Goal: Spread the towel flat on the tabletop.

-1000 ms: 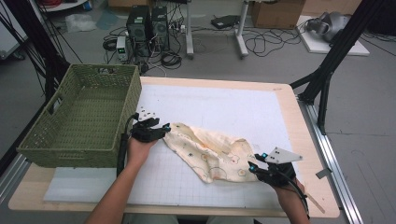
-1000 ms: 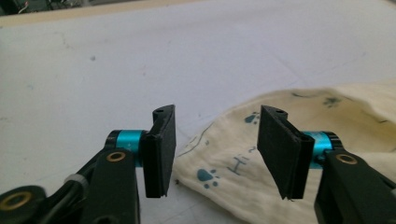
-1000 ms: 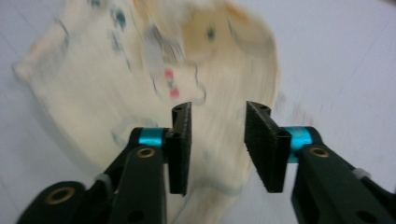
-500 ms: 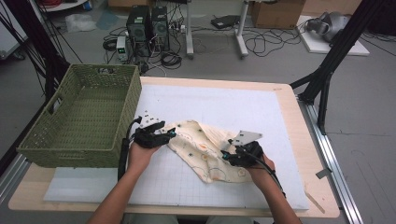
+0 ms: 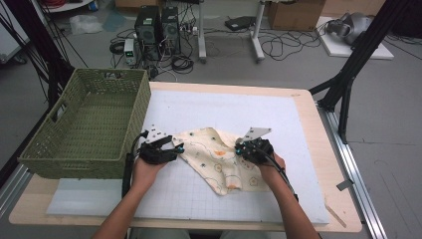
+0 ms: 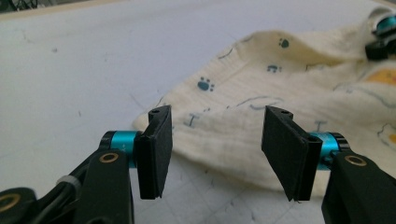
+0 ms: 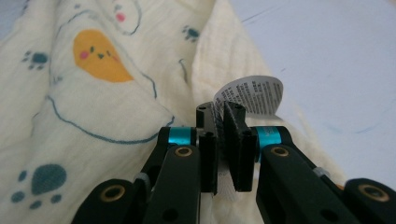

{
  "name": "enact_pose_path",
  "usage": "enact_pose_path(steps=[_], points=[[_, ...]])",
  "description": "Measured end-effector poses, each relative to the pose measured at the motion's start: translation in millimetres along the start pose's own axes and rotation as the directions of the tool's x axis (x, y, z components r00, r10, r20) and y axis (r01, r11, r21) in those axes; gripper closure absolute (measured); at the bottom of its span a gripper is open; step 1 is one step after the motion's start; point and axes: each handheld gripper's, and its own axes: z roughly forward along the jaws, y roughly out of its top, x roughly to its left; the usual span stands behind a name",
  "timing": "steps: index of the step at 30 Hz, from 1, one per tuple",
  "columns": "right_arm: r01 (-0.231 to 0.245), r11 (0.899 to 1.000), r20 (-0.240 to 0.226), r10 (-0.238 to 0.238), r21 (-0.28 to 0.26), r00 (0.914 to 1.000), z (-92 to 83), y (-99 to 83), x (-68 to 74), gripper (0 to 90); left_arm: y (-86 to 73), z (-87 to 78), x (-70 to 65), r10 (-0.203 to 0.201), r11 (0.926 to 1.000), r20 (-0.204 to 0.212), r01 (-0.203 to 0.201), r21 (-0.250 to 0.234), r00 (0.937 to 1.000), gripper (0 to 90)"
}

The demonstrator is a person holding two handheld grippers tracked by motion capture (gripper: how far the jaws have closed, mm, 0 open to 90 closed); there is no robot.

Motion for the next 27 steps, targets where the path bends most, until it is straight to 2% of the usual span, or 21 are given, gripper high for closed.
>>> enact_pose_path(steps=[4, 7, 9, 11, 12, 15, 16, 18, 20, 22, 23, 25, 26, 27], points=[[-0.023, 1.000, 0.036, 0.024, -0.019, 0.9991, 1.9, 5.6, -15.9, 83.7, 0.5, -1.7, -0.1, 0.005, 1.0000, -0.003, -0.005, 0.001, 1.0000, 43.1], [-0.033, 0.999, 0.063, 0.033, -0.001, 0.9975, 2.5, 5.9, -26.0, 82.9, 0.7, -2.3, 0.0, 0.005, 1.0000, -0.005, -0.005, -0.003, 1.0000, 43.3], [-0.051, 0.999, 0.068, 0.050, 0.007, 0.9964, 1.5, 5.5, -31.3, 77.7, -0.1, -1.1, 0.2, 0.002, 0.9999, -0.005, -0.002, 0.011, 1.0000, 43.2], [-0.045, 0.999, 0.089, 0.045, 0.000, 0.9950, -1.0, 4.4, -34.6, 80.0, 0.0, -0.8, -0.3, 0.004, 0.9999, -0.004, -0.004, 0.012, 1.0000, 43.2], [-0.050, 0.999, 0.094, 0.050, -0.001, 0.9944, -2.0, 3.3, -36.3, 84.5, 0.1, -0.3, -2.0, 0.015, 0.9998, -0.002, -0.015, 0.016, 0.9999, 43.2], [-0.048, 0.999, 0.101, 0.046, 0.015, 0.9938, 0.5, -0.5, -41.6, 86.4, 0.0, 0.7, -4.6, 0.022, 0.9995, 0.002, -0.022, 0.023, 0.9998, 43.2], [-0.054, 0.998, 0.114, 0.052, 0.014, 0.9921, 1.7, -1.4, -43.4, 86.4, 0.0, 1.1, -7.0, 0.026, 0.9991, 0.004, -0.026, 0.033, 0.9997, 43.2], [-0.082, 0.996, 0.136, 0.085, -0.023, 0.9870, 3.4, -2.4, -49.5, 86.4, 0.1, 0.9, -7.8, 0.028, 0.9989, 0.006, -0.028, 0.038, 0.9996, 43.2], [-0.113, 0.993, 0.170, 0.119, -0.045, 0.9783, 6.6, -2.1, -57.3, 86.4, 0.9, -1.4, -10.0, 0.013, 0.9992, 0.008, -0.013, 0.039, 0.9999, 43.0], [-0.120, 0.992, 0.214, 0.123, -0.029, 0.9691, 11.4, -0.1, -66.6, 86.4, -0.4, -3.5, -12.2, 0.002, 0.9997, -0.002, -0.002, 0.023, 1.0000, 43.2], [-0.119, 0.992, 0.236, 0.125, -0.039, 0.9637, 12.3, 0.2, -69.5, 86.4, -1.2, -3.8, -13.4, 0.009, 0.9990, 0.002, -0.009, 0.044, 1.0000, 43.2], [-0.176, 0.984, 0.314, 0.177, -0.032, 0.9330, 14.6, 1.3, -81.1, 86.4, -3.8, -2.8, -16.9, 0.004, 0.9981, 0.003, -0.005, 0.061, 1.0000, 43.3], [-0.193, 0.981, 0.363, 0.189, -0.025, 0.9125, 15.1, 1.3, -85.4, 86.3, -3.8, -2.8, -16.9, 0.004, 0.9981, 0.003, -0.005, 0.061, 1.0000, 43.3], [-0.224, 0.975, 0.392, 0.212, -0.018, 0.8953, 15.5, 0.5, -90.0, 85.8, -5.1, -0.8, -20.4, 0.004, 0.9970, 0.011, -0.005, 0.077, 0.9999, 43.2]])
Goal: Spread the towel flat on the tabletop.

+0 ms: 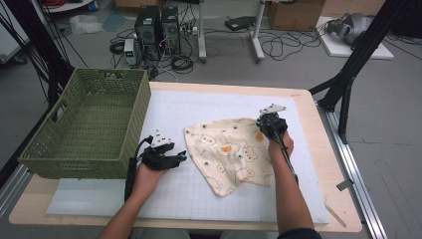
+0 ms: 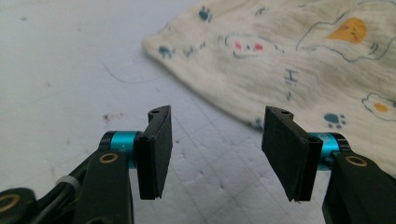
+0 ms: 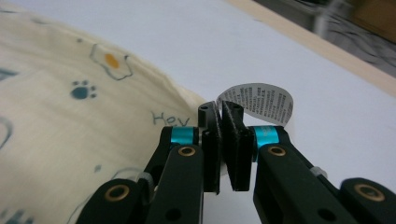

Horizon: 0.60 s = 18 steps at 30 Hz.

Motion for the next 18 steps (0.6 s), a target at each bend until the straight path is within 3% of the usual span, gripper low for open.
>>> enact_pose_path(steps=[2, 5, 8, 11, 12, 15, 18], points=[[-0.041, 0.999, 0.035, 0.041, 0.010, 0.9986, 1.9, -1.6, -6.1, 82.7, 0.3, 2.4, -3.2, -0.010, 0.9999, 0.015, 0.009, 0.012, 0.9998, 43.3], [-0.070, 0.998, 0.020, 0.070, -0.008, 0.9974, -3.9, -3.7, -8.7, 69.0, 1.6, 5.8, -6.4, -0.012, 0.9998, 0.027, 0.011, 0.017, 0.9996, 43.3], [-0.066, 0.997, -0.007, 0.066, -0.044, 0.9978, -17.3, -6.8, -9.9, 65.1, 5.0, 12.2, -12.7, 0.003, 0.9995, 0.039, -0.004, 0.033, 0.9992, 43.4], [-0.042, 0.998, -0.025, 0.041, -0.048, 0.9988, -26.9, -10.4, -10.7, 65.1, 7.2, 18.6, -20.3, 0.002, 0.9996, 0.048, -0.003, 0.028, 0.9989, 44.1], [-0.023, 0.998, -0.047, 0.021, -0.057, 0.9987, -37.2, -14.6, -11.9, 64.7, 7.6, 20.8, -22.6, 0.006, 0.9995, 0.049, -0.007, 0.031, 0.9988, 44.2], [-0.018, 0.997, -0.064, 0.013, -0.074, 0.9979, -48.7, -19.0, -13.3, 63.7, 8.3, 27.8, -30.3, 0.004, 0.9994, 0.069, -0.006, 0.033, 0.9976, 44.1], [-0.024, 0.996, -0.116, 0.014, -0.089, 0.9932, -68.7, -27.7, -15.5, 59.1, 9.0, 33.9, -38.4, 0.014, 0.9989, 0.076, -0.017, 0.044, 0.9970, 44.1]])
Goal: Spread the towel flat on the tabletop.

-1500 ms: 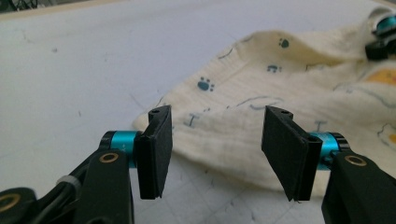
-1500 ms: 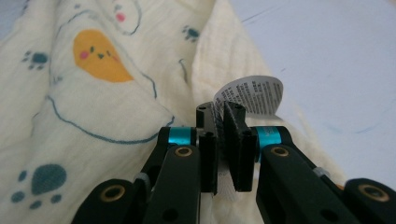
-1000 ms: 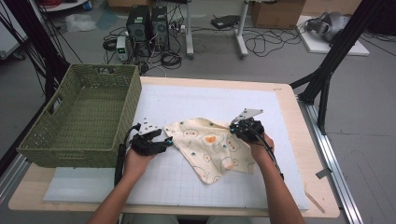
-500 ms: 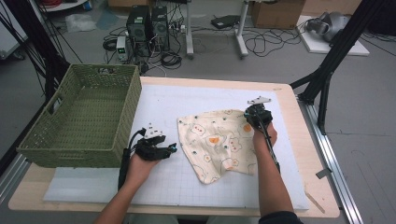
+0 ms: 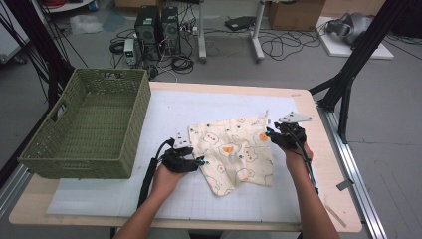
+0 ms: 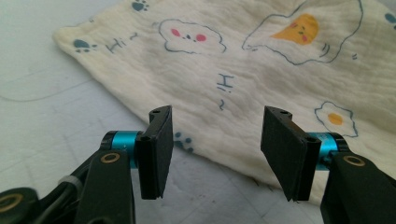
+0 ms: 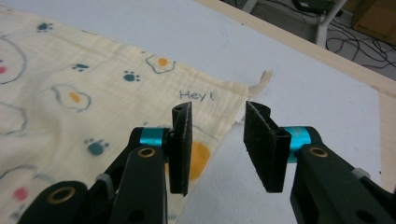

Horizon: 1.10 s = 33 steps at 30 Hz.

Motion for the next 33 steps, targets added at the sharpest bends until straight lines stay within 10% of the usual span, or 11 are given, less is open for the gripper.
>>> enact_pose_path(steps=[6, 7, 9, 22, 33], points=[[0.015, 0.999, -0.018, -0.016, -0.033, 0.9997, -23.3, -7.8, 8.3, 55.8, 1.1, 9.6, -19.8, 0.128, 0.9913, -0.068, -0.125, 0.040, 0.9894, 48.6], [0.021, 0.999, -0.038, -0.023, -0.032, 0.9990, -29.4, -13.5, 12.0, 53.0, 1.7, 9.9, -23.2, 0.139, 0.9898, -0.074, -0.137, 0.040, 0.9875, 71.9], [0.025, 0.999, -0.035, -0.026, -0.031, 0.9990, -31.9, -16.0, 13.7, 52.7, 2.1, 10.6, -28.0, 0.195, 0.9804, -0.091, -0.191, 0.049, 0.9766, 86.1], [-0.024, 0.999, -0.093, 0.021, -0.028, 0.9954, -40.8, -46.7, 29.5, 52.4, -1.2, -11.6, 16.3, 0.079, 0.9965, -0.132, -0.074, 0.039, 0.9881, 87.7], [-0.014, 0.999, -0.193, 0.020, 0.031, 0.9810, -25.9, -51.5, 52.2, 52.4, -9.5, -30.2, 59.1, -0.035, 0.9994, -0.214, 0.035, -0.003, 0.9763, 87.0]])
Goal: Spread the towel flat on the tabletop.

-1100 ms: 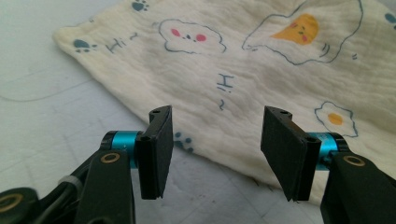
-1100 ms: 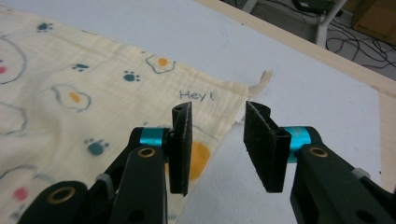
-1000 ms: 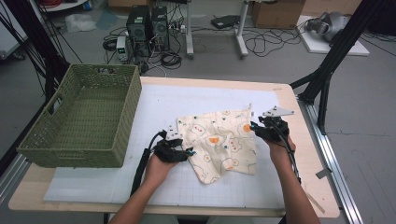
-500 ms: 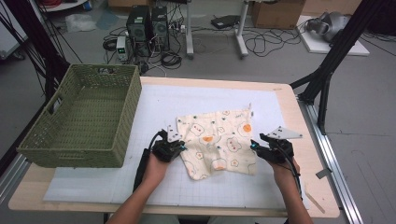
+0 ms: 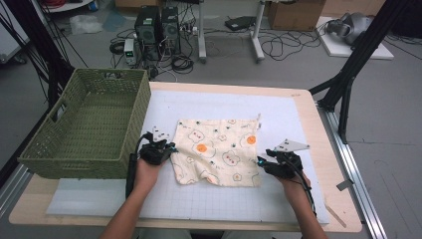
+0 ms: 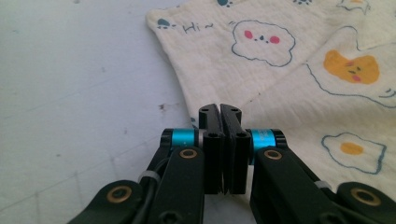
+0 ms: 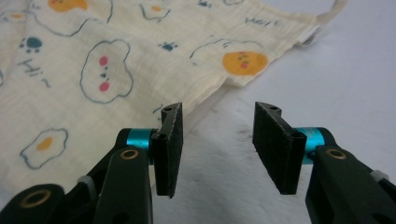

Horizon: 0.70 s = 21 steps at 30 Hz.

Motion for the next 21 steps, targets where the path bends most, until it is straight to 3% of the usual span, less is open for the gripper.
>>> enact_pose_path(steps=[2, 3, 4, 5, 6, 7, 8, 9, 10, 12, 14, 15, 18, 21], points=[[-0.001, 1.000, -0.025, 0.002, 0.022, 0.9997, 8.9, -0.7, 7.4, 52.2, -0.1, -1.2, 0.2, -0.004, 1.0000, -0.005, 0.004, -0.007, 1.0000, 76.8], [-0.001, 1.000, -0.025, 0.002, 0.022, 0.9997, 8.9, -0.7, 7.4, 52.2, 0.0, -1.8, -0.2, -0.007, 0.9999, -0.005, 0.007, -0.010, 1.0000, 76.8], [0.000, 1.000, -0.027, 0.001, 0.028, 0.9996, 12.0, -1.0, 8.6, 53.5, 0.2, -2.5, -0.3, -0.013, 0.9998, -0.009, 0.013, -0.014, 0.9999, 68.6], [-0.002, 0.999, -0.044, 0.004, 0.051, 0.9990, 16.2, -1.9, 10.5, 60.3, 0.2, -3.0, -0.3, -0.026, 0.9995, -0.005, 0.026, -0.019, 0.9997, 58.4], [0.009, 0.998, -0.056, -0.005, 0.067, 0.9984, 19.1, -3.0, 11.8, 66.4, 0.1, -4.2, -0.4, -0.031, 0.9992, 0.004, 0.031, -0.025, 0.9995, 55.8], [0.009, 0.998, -0.056, -0.005, 0.067, 0.9984, 19.1, -3.0, 11.8, 66.4, -0.1, -5.4, -0.7, -0.031, 0.9991, 0.008, 0.031, -0.027, 0.9995, 55.8], [0.022, 0.998, -0.082, -0.017, 0.059, 0.9965, 19.4, -3.1, 12.7, 78.3, -0.4, -6.3, -1.5, -0.036, 0.9987, 0.013, 0.037, -0.036, 0.9993, 50.5], [0.035, 0.997, -0.080, -0.030, 0.063, 0.9963, 18.5, -2.6, 14.3, 84.8, -0.5, -7.7, -1.6, -0.030, 0.9988, 0.021, 0.031, -0.039, 0.9993, 48.9], [0.035, 0.997, -0.080, -0.030, 0.063, 0.9963, 18.5, -2.6, 14.3, 84.8, -0.3, -9.0, -2.3, -0.031, 0.9985, 0.029, 0.033, -0.045, 0.9991, 48.9], [0.067, 0.996, -0.024, -0.066, 0.067, 0.9975, 16.7, -2.1, 15.5, 87.1, 0.4, -12.1, -4.1, -0.025, 0.9980, 0.045, 0.027, -0.057, 0.9987, 46.1], [0.062, 0.996, -0.010, -0.061, 0.069, 0.9981, 15.8, -2.5, 13.5, 87.2, 0.5, -15.0, -7.3, -0.016, 0.9974, 0.057, 0.020, -0.069, 0.9982, 45.5], [0.047, 0.996, 0.028, -0.049, 0.075, 0.9984, 13.2, -3.8, 9.5, 87.2, 0.0, -16.6, -8.6, -0.008, 0.9975, 0.062, 0.012, -0.070, 0.9980, 45.5], [0.024, 0.997, 0.023, -0.026, 0.069, 0.9994, 11.5, -6.1, 6.1, 86.5, -5.6, -21.6, -11.0, -0.001, 0.9974, 0.079, 0.006, -0.072, 0.9969, 45.5], [0.027, 0.998, 0.037, -0.030, 0.064, 0.9989, 5.4, -8.9, 8.7, 75.4, -16.9, -27.1, -14.7, -0.006, 0.9980, 0.124, 0.014, -0.062, 0.9922, 45.3]])
